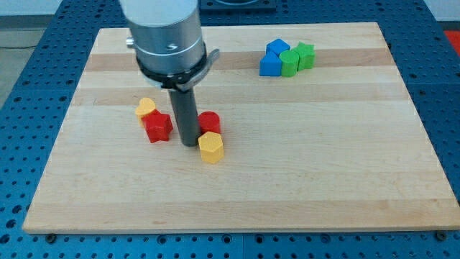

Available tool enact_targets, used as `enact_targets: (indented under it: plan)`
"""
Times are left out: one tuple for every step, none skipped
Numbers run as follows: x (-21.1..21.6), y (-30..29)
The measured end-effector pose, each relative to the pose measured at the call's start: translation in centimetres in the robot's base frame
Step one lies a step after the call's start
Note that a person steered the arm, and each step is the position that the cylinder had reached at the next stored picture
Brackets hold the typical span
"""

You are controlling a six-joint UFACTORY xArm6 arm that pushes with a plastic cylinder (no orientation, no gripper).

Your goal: Move the yellow hexagon parallel to the red circle

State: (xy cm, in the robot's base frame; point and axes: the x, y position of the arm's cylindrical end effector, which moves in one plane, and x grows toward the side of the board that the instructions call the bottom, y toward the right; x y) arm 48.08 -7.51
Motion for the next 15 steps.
enact_targets:
  plan:
    - [-0.9, -0.8]
    - [-3.1, -0.9]
    - [-4.2, 0.1]
    - [-3.1, 2.3]
    - [-1.5, 3.6]
    - [-0.9, 5.1]
    - [0.7, 7.3]
    - [2.5, 8.5]
    - [3.5, 9.5]
    - [1.8, 9.5]
    - [-1.8, 9.3]
    - [-2.1, 6.7]
    - [-2.1, 3.5]
    - [-0.9, 1.8]
    - [1.8, 0.7]
